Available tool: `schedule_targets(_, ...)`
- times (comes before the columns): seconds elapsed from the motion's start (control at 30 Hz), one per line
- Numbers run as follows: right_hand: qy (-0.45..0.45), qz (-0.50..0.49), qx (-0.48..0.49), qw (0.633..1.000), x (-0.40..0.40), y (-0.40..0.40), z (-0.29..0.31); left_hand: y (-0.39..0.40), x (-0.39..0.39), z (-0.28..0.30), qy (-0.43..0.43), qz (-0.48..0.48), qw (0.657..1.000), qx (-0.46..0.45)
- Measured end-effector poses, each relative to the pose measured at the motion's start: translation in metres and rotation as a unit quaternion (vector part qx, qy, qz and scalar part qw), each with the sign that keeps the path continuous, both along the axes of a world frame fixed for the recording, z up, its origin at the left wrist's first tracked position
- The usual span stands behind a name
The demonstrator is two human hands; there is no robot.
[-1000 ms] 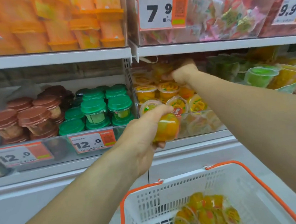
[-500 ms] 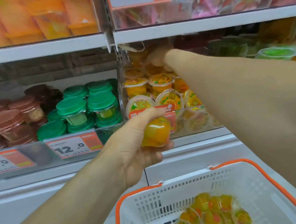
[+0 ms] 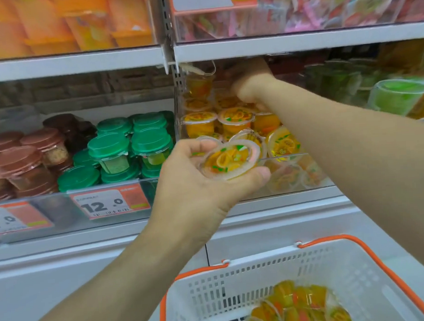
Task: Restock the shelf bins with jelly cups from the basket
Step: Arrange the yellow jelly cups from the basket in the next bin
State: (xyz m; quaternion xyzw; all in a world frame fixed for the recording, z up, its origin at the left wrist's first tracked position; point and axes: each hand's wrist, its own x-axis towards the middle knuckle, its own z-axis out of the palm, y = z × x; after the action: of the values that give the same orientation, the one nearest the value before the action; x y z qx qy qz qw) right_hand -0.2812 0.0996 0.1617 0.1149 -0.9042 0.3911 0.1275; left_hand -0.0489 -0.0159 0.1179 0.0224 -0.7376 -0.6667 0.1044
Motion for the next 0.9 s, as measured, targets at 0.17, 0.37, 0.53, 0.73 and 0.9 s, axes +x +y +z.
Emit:
schedule_targets(0.17,-0.084,0.145,-0.251,0.953,0.099,0.033,0.007,-0.002,0.002,0.007,0.094,0.057,0.991,-0.077)
schedule_targets(0.37,-0.185,0.317,-0.223,0.903,0.182,0.055,-0.001,0.002,0.002,0.012,0.133,0.109,0.982,-0.081)
schedule_targets(0.53,-0.030,0.211,-0.288,0.934,0.178,0.037,-0.022,0.005,-0.007,0.010,0.156,0.047,0.973,-0.162)
schedule_targets(0.73,0.030,0.073,-0.212,0.974,0.117,0.012,-0.022,0.003,-0.008,0.002,0.044,0.058,0.896,-0.439)
schedule_targets(0.9,-0.026,-0.047,-0.146,0.988,0.055,-0.008,-0.017,0.002,-0.003,-0.003,-0.013,0.018,0.859,-0.511)
